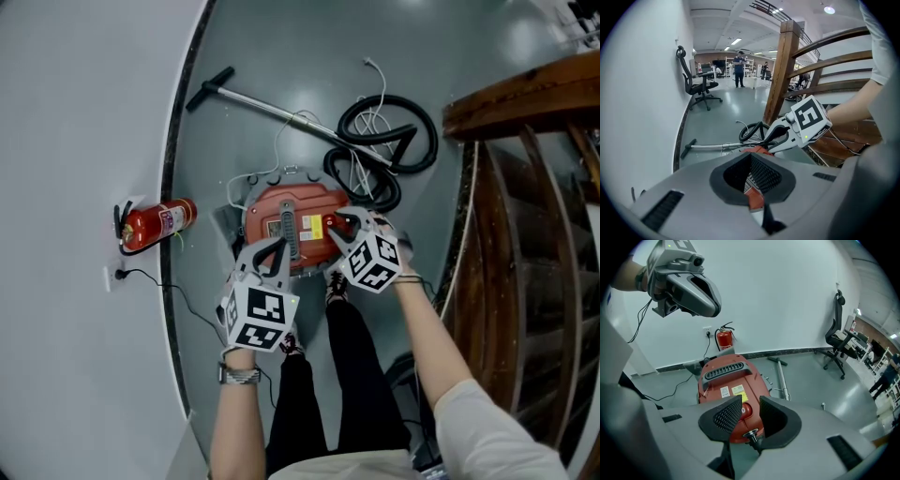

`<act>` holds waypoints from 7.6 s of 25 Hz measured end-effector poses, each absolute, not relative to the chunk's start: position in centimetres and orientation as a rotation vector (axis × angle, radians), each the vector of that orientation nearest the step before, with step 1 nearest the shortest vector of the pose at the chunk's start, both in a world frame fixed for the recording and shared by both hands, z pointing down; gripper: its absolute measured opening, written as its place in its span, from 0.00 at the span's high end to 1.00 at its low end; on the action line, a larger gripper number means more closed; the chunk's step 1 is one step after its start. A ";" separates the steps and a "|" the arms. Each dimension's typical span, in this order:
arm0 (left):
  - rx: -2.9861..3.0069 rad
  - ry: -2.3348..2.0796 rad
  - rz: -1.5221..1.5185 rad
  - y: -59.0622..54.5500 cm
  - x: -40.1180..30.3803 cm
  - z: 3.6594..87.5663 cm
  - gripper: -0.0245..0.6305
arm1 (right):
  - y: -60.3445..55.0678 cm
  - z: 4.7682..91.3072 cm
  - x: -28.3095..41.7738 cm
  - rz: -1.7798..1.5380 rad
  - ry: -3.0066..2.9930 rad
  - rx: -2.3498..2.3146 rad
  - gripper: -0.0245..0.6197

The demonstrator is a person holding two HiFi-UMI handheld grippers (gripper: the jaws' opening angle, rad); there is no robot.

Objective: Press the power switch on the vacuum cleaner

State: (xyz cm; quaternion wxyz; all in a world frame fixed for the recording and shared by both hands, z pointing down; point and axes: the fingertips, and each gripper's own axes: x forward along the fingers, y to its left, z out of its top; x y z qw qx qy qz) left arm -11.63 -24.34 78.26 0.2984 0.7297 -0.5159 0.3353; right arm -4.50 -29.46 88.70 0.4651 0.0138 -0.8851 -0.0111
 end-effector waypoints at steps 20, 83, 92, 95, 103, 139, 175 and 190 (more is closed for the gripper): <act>1.879 -1.336 0.865 -24.5 -11.7 80.8 0.96 | -29.9 93.4 -4.2 -0.004 -2.104 0.016 0.76; 1.878 -1.370 0.900 -22.9 -12.5 77.6 0.96 | -30.2 92.0 -2.2 0.281 -2.005 0.212 0.80; 1.938 -1.350 1.006 -22.5 -12.7 75.8 0.96 | -30.0 87.7 -2.3 0.161 -2.045 0.175 0.86; 1.969 -1.340 1.031 -22.4 -12.4 74.7 0.96 | -30.2 85.4 -2.5 0.088 -2.059 0.165 0.89; 2.037 -1.340 1.072 -21.8 -12.0 71.1 0.96 | -29.2 79.0 -2.9 -0.009 -2.111 0.171 0.92; 2.356 -1.497 1.169 -15.7 -9.8 48.7 0.96 | -22.2 48.5 -2.3 -0.494 -2.257 0.274 0.92; 2.692 -1.636 1.067 -5.8 -6.1 32.3 0.96 | -11.7 30.7 7.8 -0.619 -2.298 0.676 0.92; 2.796 -1.638 1.033 -2.5 -4.5 28.7 0.96 | -7.4 26.2 8.8 -0.669 -2.328 0.765 0.92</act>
